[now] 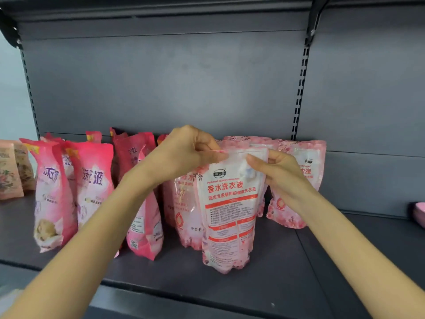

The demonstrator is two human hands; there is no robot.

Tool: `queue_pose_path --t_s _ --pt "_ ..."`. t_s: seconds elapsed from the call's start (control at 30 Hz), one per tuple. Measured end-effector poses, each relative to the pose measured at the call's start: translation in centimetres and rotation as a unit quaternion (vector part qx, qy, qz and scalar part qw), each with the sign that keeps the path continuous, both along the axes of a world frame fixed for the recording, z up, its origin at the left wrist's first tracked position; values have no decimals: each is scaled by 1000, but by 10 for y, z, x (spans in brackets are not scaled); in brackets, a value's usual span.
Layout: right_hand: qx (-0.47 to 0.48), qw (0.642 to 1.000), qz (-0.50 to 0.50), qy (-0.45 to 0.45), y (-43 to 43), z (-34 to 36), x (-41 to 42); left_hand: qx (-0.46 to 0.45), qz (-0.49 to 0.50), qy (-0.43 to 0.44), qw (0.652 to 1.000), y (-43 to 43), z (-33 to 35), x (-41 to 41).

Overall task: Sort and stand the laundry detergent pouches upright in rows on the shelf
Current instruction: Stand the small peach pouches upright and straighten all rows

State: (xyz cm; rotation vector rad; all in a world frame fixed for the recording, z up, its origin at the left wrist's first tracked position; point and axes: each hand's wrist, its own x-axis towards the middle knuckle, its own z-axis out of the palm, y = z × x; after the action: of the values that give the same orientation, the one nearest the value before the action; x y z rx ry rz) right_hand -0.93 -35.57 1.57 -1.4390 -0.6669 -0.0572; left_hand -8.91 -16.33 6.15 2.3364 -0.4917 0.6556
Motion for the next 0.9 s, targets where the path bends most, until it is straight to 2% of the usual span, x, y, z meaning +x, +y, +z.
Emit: queue_pose_path --t_s 0.13,0.2,0.27,0.4,0.47,0.53,0.6,0.7,0.8,0.9 --pt "-1 997 54 50 -17 -2 19 -95 -106 138 980 -9 5 4" --pt "2 993 96 63 -19 -2 27 -113 -143 170 969 -14 2 12" --pt "14 987 143 71 -18 -1 32 -78 -158 144 974 -18 -4 21" --pt "-1 978 189 88 -15 1 37 25 -150 14 988 -22 -16 49" --pt "-19 980 175 93 -17 2 36 73 -127 -54 988 -24 -18 60" --pt "-44 987 135 80 -21 2 34 74 -127 -97 984 -27 -16 63" --pt "-84 994 64 40 -26 2 28 67 -140 -109 982 -30 -15 64" --pt "-116 992 -47 -37 -32 2 18 37 -144 -83 985 -38 -11 65" --pt "-110 988 -71 -81 -39 1 6 102 -139 -121 978 -50 -10 61" --pt "-106 989 -63 -80 -48 1 1 122 -129 -92 980 -59 -11 59"
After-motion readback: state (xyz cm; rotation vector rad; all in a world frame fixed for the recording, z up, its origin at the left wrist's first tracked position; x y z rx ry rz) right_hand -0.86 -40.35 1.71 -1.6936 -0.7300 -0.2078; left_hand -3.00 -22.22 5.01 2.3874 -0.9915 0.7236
